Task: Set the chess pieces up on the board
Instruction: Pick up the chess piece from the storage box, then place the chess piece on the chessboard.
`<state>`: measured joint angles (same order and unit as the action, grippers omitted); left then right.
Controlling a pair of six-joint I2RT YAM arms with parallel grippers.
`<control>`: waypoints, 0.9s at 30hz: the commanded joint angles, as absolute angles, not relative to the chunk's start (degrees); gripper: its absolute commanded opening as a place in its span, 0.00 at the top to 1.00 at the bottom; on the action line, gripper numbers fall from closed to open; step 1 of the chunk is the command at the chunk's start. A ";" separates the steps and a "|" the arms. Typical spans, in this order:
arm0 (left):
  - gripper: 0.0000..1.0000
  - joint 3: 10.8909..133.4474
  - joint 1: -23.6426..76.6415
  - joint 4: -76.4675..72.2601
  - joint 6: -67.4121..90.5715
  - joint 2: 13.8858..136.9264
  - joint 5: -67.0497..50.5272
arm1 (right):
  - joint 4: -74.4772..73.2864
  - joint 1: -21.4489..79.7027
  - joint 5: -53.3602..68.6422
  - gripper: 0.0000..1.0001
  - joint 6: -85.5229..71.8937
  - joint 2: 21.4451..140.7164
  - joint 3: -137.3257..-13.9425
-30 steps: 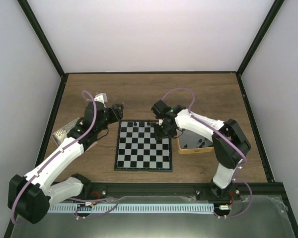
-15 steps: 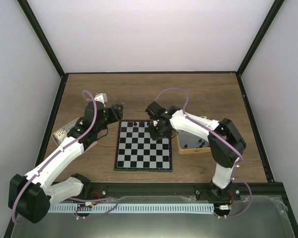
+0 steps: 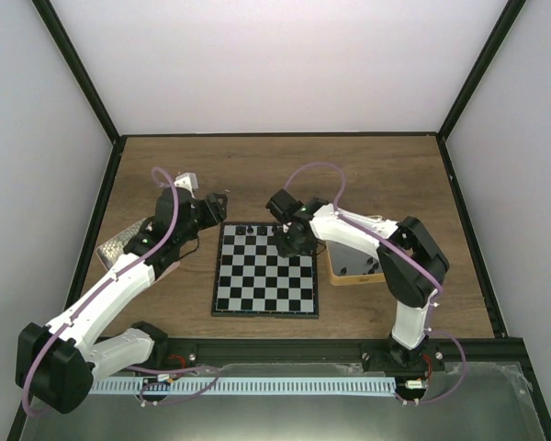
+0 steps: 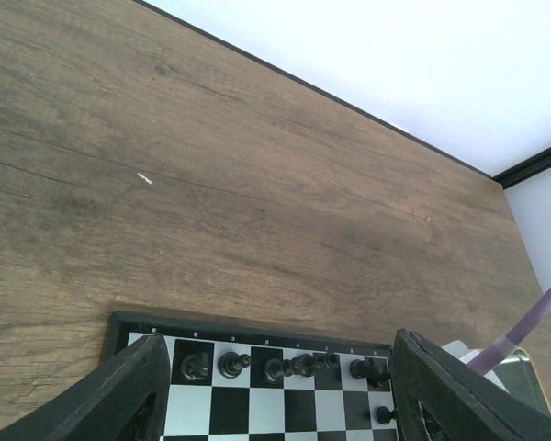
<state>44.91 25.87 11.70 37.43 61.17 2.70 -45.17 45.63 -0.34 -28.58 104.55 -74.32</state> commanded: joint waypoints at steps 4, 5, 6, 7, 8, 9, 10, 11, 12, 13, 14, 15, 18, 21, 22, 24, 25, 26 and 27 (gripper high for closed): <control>0.32 44.91 25.49 11.09 37.39 60.37 2.72 | -43.31 46.23 -8.03 0.96 -29.51 105.70 -80.44; 0.32 44.96 25.49 11.09 37.36 60.36 2.72 | -43.29 46.15 -8.76 0.96 -29.63 106.16 -81.18; 0.32 44.97 25.49 11.15 37.30 60.31 2.72 | -43.13 46.14 -9.25 0.96 -29.62 106.71 -81.82; 0.32 44.97 25.44 11.16 37.27 60.34 2.70 | -42.84 46.19 -9.76 0.96 -29.62 107.23 -82.36; 0.32 44.96 25.41 11.21 37.27 60.29 2.72 | -42.50 46.10 -10.22 0.96 -29.70 107.82 -83.04; 0.32 44.97 25.41 11.24 37.27 60.29 2.72 | -42.18 46.06 -10.65 0.96 -29.71 108.37 -83.67; 0.32 44.96 25.40 11.33 37.27 60.38 2.77 | -42.11 45.99 -11.02 0.97 -29.78 108.97 -84.37; 0.32 44.98 25.40 11.41 37.27 60.38 2.76 | -42.16 45.93 -11.54 0.96 -29.94 109.66 -85.11; 0.32 44.92 25.40 11.49 37.27 60.38 2.73 | -42.25 45.88 -11.98 0.96 -30.07 110.29 -85.72; 0.32 44.96 25.39 11.55 37.27 60.38 2.73 | -42.32 45.76 -12.37 0.96 -30.29 110.83 -86.23; 0.32 44.97 25.40 11.52 37.27 60.30 2.72 | -42.27 45.64 -12.86 0.96 -30.48 111.25 -86.50; 0.32 44.96 25.39 11.51 37.27 60.29 2.72 | -42.19 45.50 -12.95 0.96 -30.54 111.54 -86.74; 0.32 44.99 25.31 11.51 37.27 60.37 2.72 | -41.84 45.22 -13.02 0.96 -30.56 112.15 -86.85; 0.32 45.04 25.25 11.28 37.27 60.70 2.55 | -41.18 44.92 -12.48 0.96 -30.27 112.46 -86.82; 0.32 45.05 25.30 11.25 37.27 60.79 2.48 | -41.03 44.84 -12.27 0.96 -30.24 112.68 -86.79; 0.32 45.18 25.31 11.08 37.31 61.07 2.30 | -40.78 44.66 -12.06 0.96 -30.23 113.05 -86.63; 0.32 45.21 25.31 11.07 37.35 61.18 2.29 | -40.78 44.57 -12.12 0.96 -30.38 113.19 -86.68; 0.32 45.27 25.27 11.01 37.35 61.22 2.21 | -40.72 44.50 -12.13 0.96 -30.48 113.30 -86.65; 0.32 45.33 25.29 10.99 37.35 61.25 2.20 | -40.51 44.48 -12.13 0.95 -30.52 113.37 -86.51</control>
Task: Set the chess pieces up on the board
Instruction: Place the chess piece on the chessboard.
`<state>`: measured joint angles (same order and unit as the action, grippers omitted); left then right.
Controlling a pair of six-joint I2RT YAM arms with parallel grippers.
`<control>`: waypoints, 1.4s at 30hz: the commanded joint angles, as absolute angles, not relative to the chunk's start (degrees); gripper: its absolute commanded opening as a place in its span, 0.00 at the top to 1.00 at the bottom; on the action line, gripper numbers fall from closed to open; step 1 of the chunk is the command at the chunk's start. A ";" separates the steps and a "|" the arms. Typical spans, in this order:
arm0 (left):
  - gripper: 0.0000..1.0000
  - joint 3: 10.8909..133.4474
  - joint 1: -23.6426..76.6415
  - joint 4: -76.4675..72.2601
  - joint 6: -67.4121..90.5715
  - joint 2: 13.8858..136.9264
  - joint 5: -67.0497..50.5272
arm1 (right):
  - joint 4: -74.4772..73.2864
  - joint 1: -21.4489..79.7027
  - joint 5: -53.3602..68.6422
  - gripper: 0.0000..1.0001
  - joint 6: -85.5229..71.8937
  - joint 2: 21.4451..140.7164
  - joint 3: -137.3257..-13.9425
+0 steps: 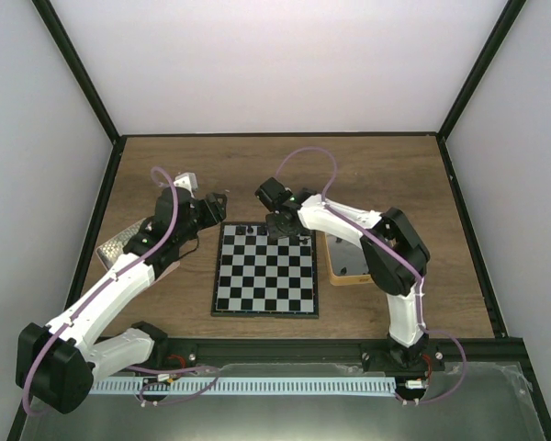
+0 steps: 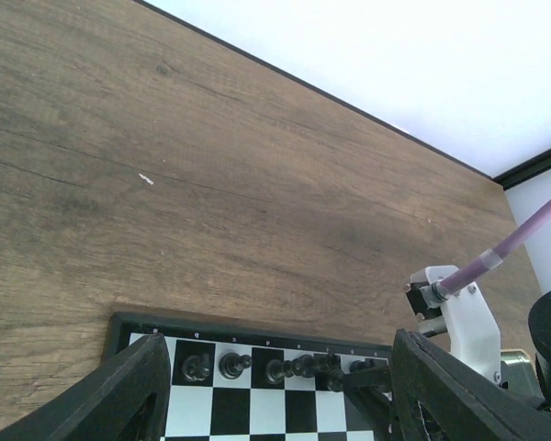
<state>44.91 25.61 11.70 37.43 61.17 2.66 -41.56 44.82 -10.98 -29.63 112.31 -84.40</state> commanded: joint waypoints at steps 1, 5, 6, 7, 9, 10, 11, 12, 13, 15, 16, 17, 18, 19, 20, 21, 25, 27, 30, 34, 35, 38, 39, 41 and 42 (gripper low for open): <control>0.32 45.29 25.27 10.99 37.35 61.26 2.20 | -40.37 44.40 -12.01 0.95 -30.50 113.40 -86.41; 0.32 45.40 25.22 11.07 37.31 61.32 2.07 | -39.91 44.14 -11.68 0.94 -30.32 113.71 -85.99; 0.32 45.42 25.22 11.07 37.35 61.36 2.03 | -39.88 44.12 -11.72 0.94 -30.30 113.79 -85.91; 0.32 45.43 25.21 11.02 37.35 61.35 2.02 | -39.74 44.06 -11.84 0.94 -30.31 113.90 -85.88; 0.32 45.36 25.22 10.99 37.35 61.35 1.93 | -39.72 43.95 -11.91 0.93 -30.33 114.01 -85.85; 0.32 45.39 25.22 10.99 37.43 61.35 1.93 | -39.65 43.90 -11.95 0.93 -30.25 114.02 -85.82; 0.32 45.36 25.22 11.07 37.44 61.35 1.93 | -39.68 43.86 -11.95 0.92 -30.24 114.05 -85.76; 0.32 45.35 25.22 11.07 37.44 61.35 1.87 | -39.79 43.84 -11.89 0.91 -30.23 114.08 -85.78; 0.32 45.40 25.17 11.14 37.44 61.30 1.85 | -39.81 43.85 -11.80 0.91 -30.19 113.97 -85.69; 0.32 45.34 25.22 11.33 37.43 61.27 1.97 | -39.78 43.85 -11.78 0.89 -30.07 113.87 -85.46; 0.32 45.34 25.22 11.34 37.44 61.26 2.02 | -39.77 43.80 -11.78 0.88 -30.04 113.76 -85.46; 0.32 45.21 25.22 11.34 37.39 61.26 2.02 | -39.76 43.77 -11.78 0.86 -29.94 113.81 -85.50; 0.32 45.18 25.22 11.38 37.43 61.26 1.96 | -39.78 43.81 -11.78 0.83 -29.89 113.81 -85.52; 0.32 45.24 25.22 11.42 37.44 61.33 1.89 | -39.88 43.78 -11.78 0.80 -29.89 113.85 -85.64; 0.32 45.24 25.14 11.43 37.44 61.39 1.85 | -39.94 43.81 -11.73 0.78 -29.96 113.71 -85.74; 0.32 45.21 25.18 11.43 37.51 61.35 1.77 | -40.00 43.78 -11.65 0.76 -29.97 113.55 -85.83; 0.32 45.30 25.14 11.51 37.61 61.11 1.80 | -39.68 43.69 -11.53 0.72 -30.24 111.65 -86.08; 0.32 45.37 25.14 11.51 37.55 61.08 1.85 | -39.44 43.54 -12.20 0.72 -30.55 110.37 -86.00; 0.32 45.53 25.13 11.51 37.61 61.09 1.76 | -39.61 42.89 -12.87 0.72 -31.12 108.34 -85.62; 0.32 45.57 25.11 11.51 37.71 60.99 1.76 | -36.93 42.16 -12.55 0.72 -30.66 104.56 -82.82; 0.32 45.54 25.11 11.51 37.84 61.04 1.71 | -36.25 42.04 -11.60 0.71 -29.99 103.97 -82.17; 0.32 45.59 25.14 11.28 37.96 61.25 1.51 | -35.69 42.01 -8.17 0.70 -27.72 104.51 -81.82; 0.32 45.61 25.14 11.26 38.08 61.26 1.35 | -35.68 42.04 -7.23 0.70 -27.43 104.96 -81.84; 0.32 45.57 25.13 11.23 38.14 61.26 1.24 | -35.52 42.10 -5.60 0.67 -26.98 105.82 -81.75; 0.32 45.58 25.14 11.25 38.14 61.26 1.23 | -35.51 42.10 -5.20 0.67 -26.92 106.19 -81.70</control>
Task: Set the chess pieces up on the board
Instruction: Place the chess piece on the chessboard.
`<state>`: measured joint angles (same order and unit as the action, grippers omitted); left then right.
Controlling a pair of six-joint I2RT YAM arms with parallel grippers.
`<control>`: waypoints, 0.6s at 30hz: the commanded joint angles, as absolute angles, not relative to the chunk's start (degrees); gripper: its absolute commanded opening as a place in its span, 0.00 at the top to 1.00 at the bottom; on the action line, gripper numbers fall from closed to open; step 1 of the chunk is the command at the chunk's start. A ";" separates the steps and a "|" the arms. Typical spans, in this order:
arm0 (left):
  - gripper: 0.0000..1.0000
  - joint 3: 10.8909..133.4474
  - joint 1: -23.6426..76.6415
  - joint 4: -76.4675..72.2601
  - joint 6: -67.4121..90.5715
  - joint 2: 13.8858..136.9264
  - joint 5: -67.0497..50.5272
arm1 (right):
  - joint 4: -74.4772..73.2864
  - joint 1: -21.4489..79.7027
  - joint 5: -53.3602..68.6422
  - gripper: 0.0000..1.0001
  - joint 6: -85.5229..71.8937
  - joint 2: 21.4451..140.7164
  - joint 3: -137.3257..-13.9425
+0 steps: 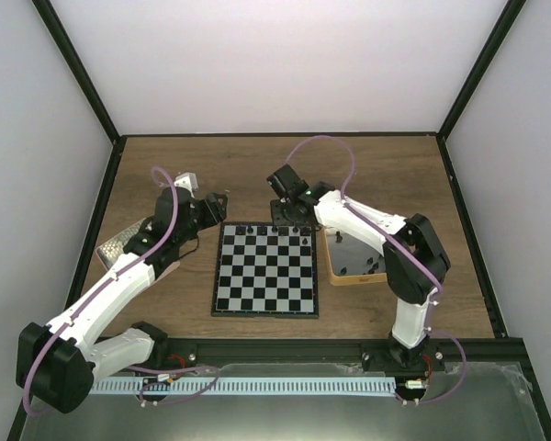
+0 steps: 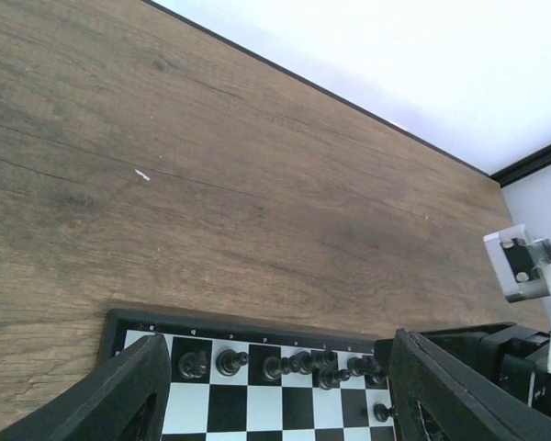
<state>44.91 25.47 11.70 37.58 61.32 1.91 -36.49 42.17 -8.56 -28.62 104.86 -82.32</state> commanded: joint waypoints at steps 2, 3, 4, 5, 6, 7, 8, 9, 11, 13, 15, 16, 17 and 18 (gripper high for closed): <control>0.32 45.55 25.06 11.34 38.16 61.26 1.23 | -35.56 42.10 -4.59 0.67 -26.74 107.04 -81.62; 0.32 45.53 25.12 11.40 38.16 61.26 1.23 | -35.75 42.08 -4.35 0.66 -26.62 107.58 -81.69; 0.32 45.53 25.09 11.42 38.15 61.28 1.23 | -35.93 42.10 -4.11 0.66 -26.43 108.03 -81.69; 0.32 45.48 25.09 11.44 38.14 61.31 1.23 | -36.10 42.10 -3.79 0.67 -26.29 108.49 -81.67; 0.32 45.47 25.13 11.43 38.20 61.34 1.14 | -36.19 42.10 -3.56 0.68 -26.23 108.96 -81.58; 0.32 45.49 25.14 11.43 38.15 61.41 1.14 | -36.25 42.17 -3.44 0.69 -26.13 109.26 -81.55; 0.32 45.47 25.11 11.38 38.20 61.43 1.14 | -36.46 42.18 -3.43 0.70 -26.13 109.62 -81.54; 0.32 45.52 25.13 11.34 38.22 61.50 1.10 | -36.58 42.20 -3.67 0.73 -26.19 110.01 -81.56; 0.32 45.46 25.14 11.27 38.15 61.61 1.12 | -37.15 42.18 -4.55 0.77 -26.46 110.44 -81.59; 0.32 45.38 25.13 11.18 38.20 61.84 1.02 | -37.09 42.19 -4.93 0.80 -26.49 110.73 -81.45; 0.32 45.44 25.12 11.18 38.16 61.94 1.05 | -36.97 42.18 -5.25 0.82 -26.41 111.06 -81.32; 0.32 45.50 25.12 11.10 38.16 61.96 1.05 | -36.87 42.17 -5.46 0.83 -26.43 111.28 -81.32; 0.32 45.47 25.14 11.08 38.11 62.03 1.05 | -36.90 42.18 -5.78 0.84 -26.47 111.46 -81.37; 0.32 45.47 25.14 11.08 38.06 62.05 1.05 | -36.86 42.19 -6.00 0.85 -26.52 111.67 -81.52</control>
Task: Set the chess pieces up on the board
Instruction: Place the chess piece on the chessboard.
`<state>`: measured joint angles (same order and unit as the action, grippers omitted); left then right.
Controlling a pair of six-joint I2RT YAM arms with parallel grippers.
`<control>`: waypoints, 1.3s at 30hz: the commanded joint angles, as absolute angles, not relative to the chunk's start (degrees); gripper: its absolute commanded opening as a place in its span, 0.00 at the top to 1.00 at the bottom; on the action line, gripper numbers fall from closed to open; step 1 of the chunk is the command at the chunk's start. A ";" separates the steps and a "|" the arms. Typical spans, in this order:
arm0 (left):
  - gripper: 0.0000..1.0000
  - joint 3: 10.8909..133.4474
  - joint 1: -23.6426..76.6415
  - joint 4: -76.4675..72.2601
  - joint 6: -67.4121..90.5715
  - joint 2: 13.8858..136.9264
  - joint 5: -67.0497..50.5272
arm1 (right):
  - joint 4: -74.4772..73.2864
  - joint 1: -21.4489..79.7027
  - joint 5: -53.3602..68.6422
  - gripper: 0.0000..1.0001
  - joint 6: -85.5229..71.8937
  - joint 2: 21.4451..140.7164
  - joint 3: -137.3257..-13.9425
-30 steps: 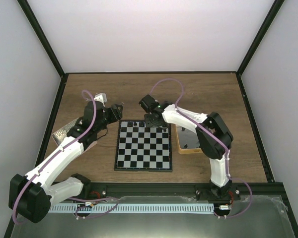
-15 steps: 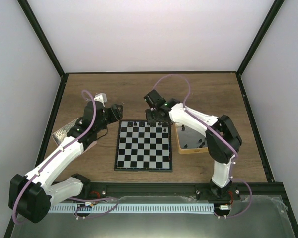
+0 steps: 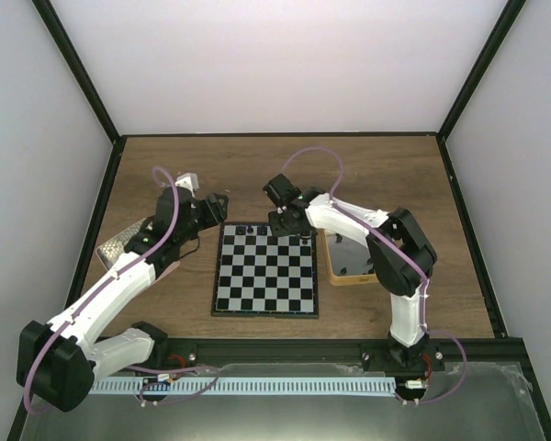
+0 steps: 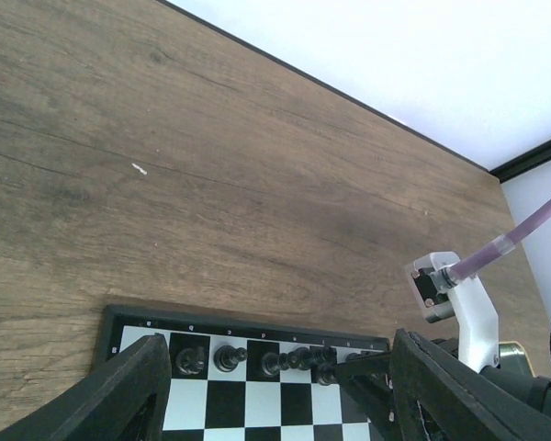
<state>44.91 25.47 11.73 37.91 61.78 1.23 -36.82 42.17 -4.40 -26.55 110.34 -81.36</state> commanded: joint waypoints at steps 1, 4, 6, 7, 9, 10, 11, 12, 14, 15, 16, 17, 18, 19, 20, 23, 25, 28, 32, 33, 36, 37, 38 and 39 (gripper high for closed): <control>0.32 45.44 25.09 11.07 38.10 62.05 1.05 | -36.80 42.23 -6.24 0.86 -26.55 111.89 -81.58; 0.32 45.59 25.08 11.07 37.98 62.10 1.14 | -36.59 42.19 -7.18 0.88 -26.81 112.38 -81.58; 0.32 45.60 25.12 11.09 37.90 62.06 1.16 | -36.48 42.18 -7.87 0.89 -26.99 112.59 -81.70; 0.32 45.60 25.06 11.08 37.83 62.05 1.16 | -36.43 42.19 -8.28 0.90 -27.06 112.65 -81.71; 0.32 45.61 25.04 11.08 37.87 62.05 1.23 | -36.23 42.19 -8.83 0.90 -27.16 112.74 -81.57; 0.32 45.66 25.00 11.07 37.80 62.13 1.23 | -36.14 42.19 -8.95 0.90 -27.08 112.77 -81.63; 0.32 45.68 24.98 11.00 37.79 62.23 1.15 | -36.12 42.24 -9.04 0.90 -27.10 112.91 -81.69; 0.32 45.67 25.00 11.00 37.79 62.23 1.14 | -36.09 42.19 -9.12 0.90 -27.10 112.97 -81.73; 0.32 45.71 25.02 11.03 37.79 62.31 1.09 | -36.33 42.18 -9.18 0.90 -27.15 113.07 -81.96; 0.32 45.77 25.03 11.00 37.85 62.31 1.06 | -36.39 42.19 -9.04 0.90 -27.18 113.04 -82.07; 0.32 45.74 25.05 10.99 37.80 62.31 1.03 | -36.39 42.23 -8.79 0.90 -27.14 112.88 -82.04; 0.32 45.77 25.04 10.99 37.86 62.31 1.05 | -36.56 42.19 -8.65 0.90 -27.12 112.58 -82.12; 0.32 45.74 25.00 10.99 37.72 62.33 1.01 | -36.87 42.21 -8.54 0.87 -27.15 112.32 -82.36; 0.32 45.78 25.04 10.99 37.71 62.27 1.05 | -37.17 42.18 -8.46 0.85 -27.25 111.98 -82.52; 0.32 45.83 25.00 11.03 37.75 62.23 1.05 | -37.47 42.19 -8.44 0.81 -27.37 111.48 -82.80; 0.32 45.92 24.97 10.99 37.71 62.23 1.05 | -37.41 42.20 -8.20 0.76 -27.92 109.02 -83.06; 0.32 46.00 24.90 11.01 37.71 62.23 1.01 | -37.00 42.10 -8.07 0.74 -28.28 106.89 -83.05; 0.32 46.03 24.92 11.07 37.62 62.09 1.05 | -36.51 41.89 -9.27 0.74 -29.18 103.63 -82.54; 0.32 45.91 24.96 11.07 37.66 61.95 0.97 | -35.27 40.38 -13.33 0.68 -31.06 98.22 -78.54; 0.32 45.89 24.89 11.07 37.62 61.93 0.92 | -34.80 39.78 -14.34 0.67 -31.29 96.72 -76.79; 0.32 45.93 24.94 11.08 37.62 62.06 0.72 | -34.66 36.64 -16.13 0.66 -33.27 91.86 -71.76; 0.32 45.94 24.94 11.07 37.62 62.10 0.64 | -35.06 35.32 -16.33 0.65 -34.22 90.36 -70.13; 0.32 46.04 24.95 10.99 37.62 62.24 0.55 | -35.03 34.14 -16.72 0.65 -35.15 88.91 -68.40; 0.32 46.21 24.96 10.92 37.62 62.43 0.39 | -34.71 32.89 -17.11 0.64 -35.90 87.17 -65.65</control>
